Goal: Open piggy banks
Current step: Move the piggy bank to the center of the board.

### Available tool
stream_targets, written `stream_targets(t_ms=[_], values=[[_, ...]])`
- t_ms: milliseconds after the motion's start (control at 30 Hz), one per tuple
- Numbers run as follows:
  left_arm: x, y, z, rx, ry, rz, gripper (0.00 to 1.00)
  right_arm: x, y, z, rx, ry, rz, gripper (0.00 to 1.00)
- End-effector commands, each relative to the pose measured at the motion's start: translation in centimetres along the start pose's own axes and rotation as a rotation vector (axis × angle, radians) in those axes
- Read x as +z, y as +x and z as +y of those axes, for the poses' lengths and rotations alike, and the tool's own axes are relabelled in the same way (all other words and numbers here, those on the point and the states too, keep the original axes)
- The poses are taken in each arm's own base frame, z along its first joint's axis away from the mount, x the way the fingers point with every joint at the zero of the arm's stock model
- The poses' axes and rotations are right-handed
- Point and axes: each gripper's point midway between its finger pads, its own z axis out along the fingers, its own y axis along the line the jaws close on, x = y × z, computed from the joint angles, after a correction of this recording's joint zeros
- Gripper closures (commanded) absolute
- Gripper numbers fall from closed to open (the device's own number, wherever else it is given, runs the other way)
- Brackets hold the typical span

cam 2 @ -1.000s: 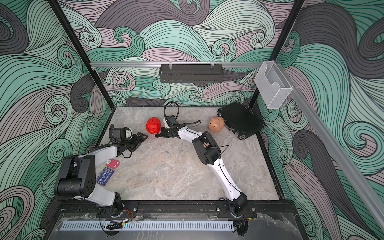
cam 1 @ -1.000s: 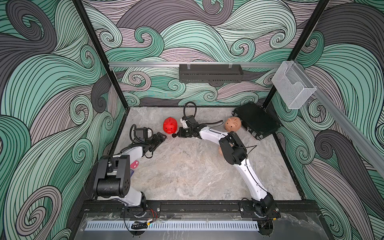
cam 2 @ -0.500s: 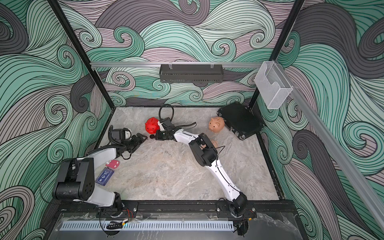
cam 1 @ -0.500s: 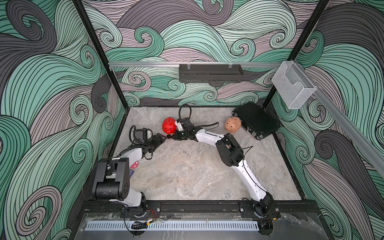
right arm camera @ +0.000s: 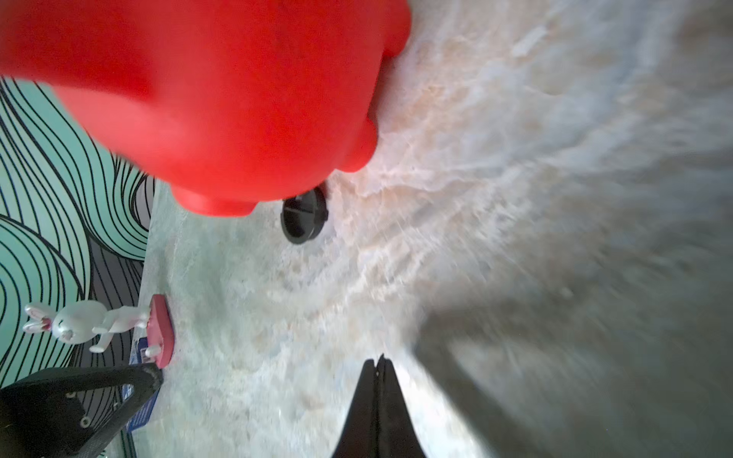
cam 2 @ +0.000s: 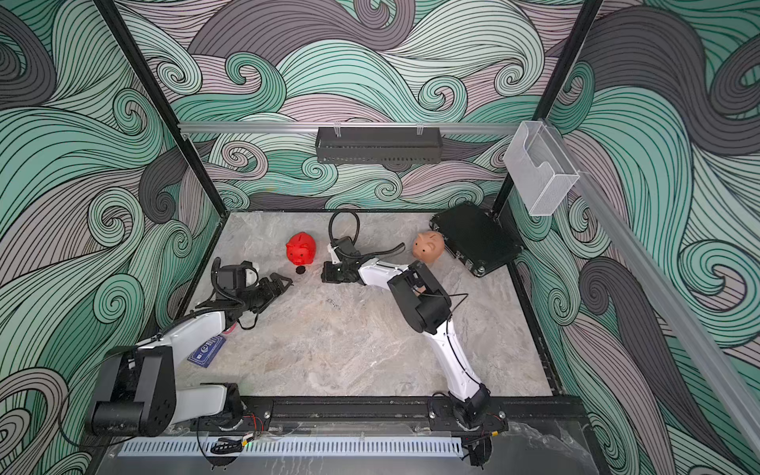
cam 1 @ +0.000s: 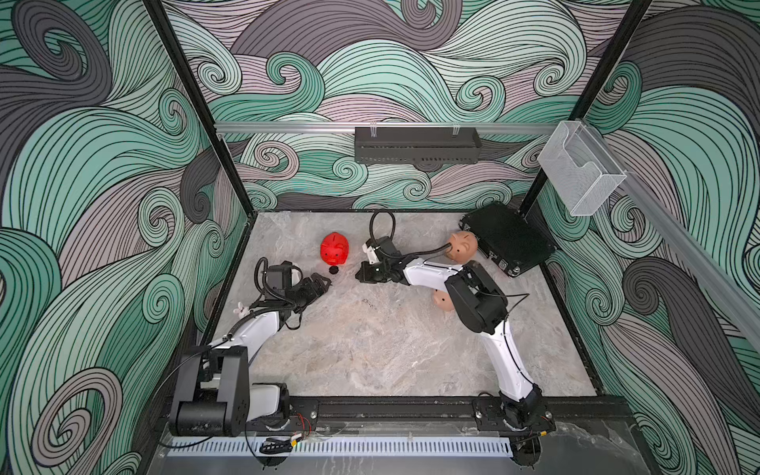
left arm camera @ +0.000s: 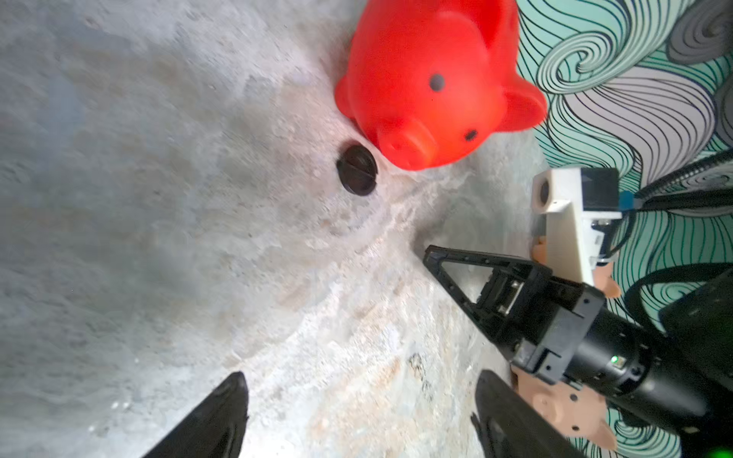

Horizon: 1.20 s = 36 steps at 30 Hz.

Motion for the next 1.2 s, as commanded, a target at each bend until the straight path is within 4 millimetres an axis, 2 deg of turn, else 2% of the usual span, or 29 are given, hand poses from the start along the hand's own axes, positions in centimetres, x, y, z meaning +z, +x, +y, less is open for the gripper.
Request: stream_targets(t_ms=[0,133,300,467,600,667,767,967,1167], values=[[-0.7,1.8,-1.2,0.063,0.008,0.02,0.11,-6.1,-2.6,2.3,-0.092,0.005,-0.131,0.95],[-1.3,3.3,-3.8,0.152,0.032,0.016,0.07,-12.3,-1.7,1.6,-0.093,0.063,-0.2,0.9],[-0.6,4.7,-8.1,0.219,0.111,0.04,0.04,-19.5,-0.1,-0.4,-0.097,0.192,-0.26,0.84],[1.6,6.1,-12.5,0.288,0.173,0.076,0.03,-26.3,1.6,-3.5,-0.084,0.328,-0.31,0.75],[4.2,8.0,-15.9,0.34,0.223,0.139,0.03,-30.3,3.0,-6.4,-0.046,0.424,-0.325,0.68],[5.8,9.4,-17.1,0.356,0.24,0.183,0.03,-31.4,3.6,-7.8,-0.014,0.456,-0.314,0.68],[7.2,10.9,-19.6,0.388,0.286,0.222,0.04,-32.1,4.5,-9.8,0.049,0.47,-0.29,0.65],[8.7,12.8,-22.9,0.44,0.334,0.271,0.04,-31.5,5.5,-13.8,0.24,0.421,-0.248,0.57],[9.5,14.0,-24.6,0.502,0.37,0.317,0.04,-30.2,4.7,-16.2,0.385,0.312,-0.269,0.35]])
